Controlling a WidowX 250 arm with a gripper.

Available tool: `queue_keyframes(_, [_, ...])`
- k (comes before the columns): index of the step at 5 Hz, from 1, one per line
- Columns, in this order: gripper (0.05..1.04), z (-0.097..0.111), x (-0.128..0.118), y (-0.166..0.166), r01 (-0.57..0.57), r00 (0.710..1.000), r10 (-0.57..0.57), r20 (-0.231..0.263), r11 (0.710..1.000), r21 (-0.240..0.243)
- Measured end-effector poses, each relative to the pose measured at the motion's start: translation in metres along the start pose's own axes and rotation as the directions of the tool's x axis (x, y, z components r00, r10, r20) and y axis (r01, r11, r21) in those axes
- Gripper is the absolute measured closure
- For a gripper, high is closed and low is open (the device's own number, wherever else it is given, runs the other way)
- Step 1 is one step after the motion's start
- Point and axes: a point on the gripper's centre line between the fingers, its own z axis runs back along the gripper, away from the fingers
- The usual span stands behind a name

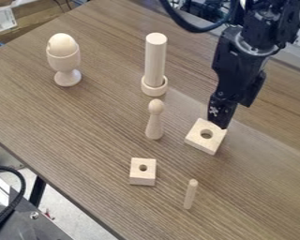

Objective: Put the bigger block with a hole on top of the pestle

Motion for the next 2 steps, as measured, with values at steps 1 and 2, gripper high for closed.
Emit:
queue_keyframes(1, [0.083,-0.0068,0.0027,-0.0012,-0.026,1.000,0.026,0.006,0.999,0.025])
queue_keyframes(2, [0.083,-0.0129,0.0061,0.0031,-0.036,0.999,0.035,0.013,0.997,0.062])
